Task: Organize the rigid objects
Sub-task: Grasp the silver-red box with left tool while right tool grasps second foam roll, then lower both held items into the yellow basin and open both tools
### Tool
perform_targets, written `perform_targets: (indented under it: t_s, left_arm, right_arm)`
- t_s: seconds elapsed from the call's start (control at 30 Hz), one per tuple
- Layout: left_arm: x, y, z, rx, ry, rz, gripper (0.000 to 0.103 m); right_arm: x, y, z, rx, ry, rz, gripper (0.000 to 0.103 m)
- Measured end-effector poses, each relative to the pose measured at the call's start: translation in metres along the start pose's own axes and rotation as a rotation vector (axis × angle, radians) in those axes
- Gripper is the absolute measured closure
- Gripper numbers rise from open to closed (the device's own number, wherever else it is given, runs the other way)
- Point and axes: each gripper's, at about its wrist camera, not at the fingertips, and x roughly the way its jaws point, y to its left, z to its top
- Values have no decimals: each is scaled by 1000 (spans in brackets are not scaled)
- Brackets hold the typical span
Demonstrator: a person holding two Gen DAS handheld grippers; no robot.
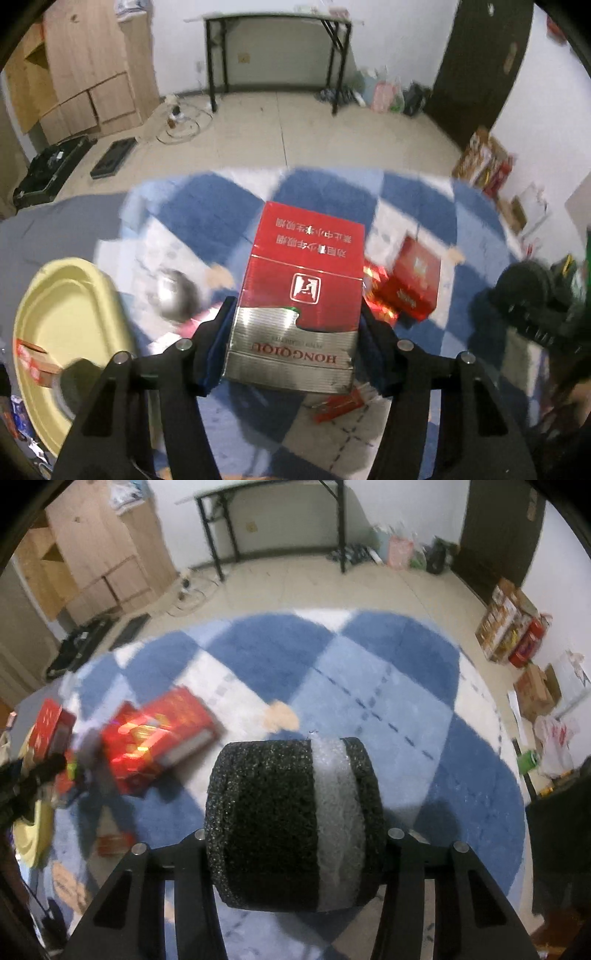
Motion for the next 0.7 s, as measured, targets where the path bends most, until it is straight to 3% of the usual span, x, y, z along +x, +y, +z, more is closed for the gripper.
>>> perform_targets:
  t_s: [0.1, 0.23, 0.37, 0.47, 0.57, 0.7]
  left_arm:
    - [-30, 49, 6, -70, -38, 17, 41]
    - [-62, 140, -4, -196, -49, 93, 41]
    - [-82, 215, -34, -306, -36, 198, 41]
    - [-77, 263, -65, -426, -12, 187, 41]
    - [-62, 297, -95, -567, 58, 161, 42]
    - [-54, 307, -111, -589, 99, 200, 45]
  right_arm:
    - [-19, 27, -3, -70, -57, 64, 55]
    - [-40, 82, -8, -187, -93, 180, 55]
    - [-57, 166, -15, -335, -98, 311, 55]
    - [-48, 244, -33, -429, -43, 405, 55]
    - [-28, 305, -54, -496, 3, 428, 55]
    - [-7, 358, -70, -541, 52, 461, 55]
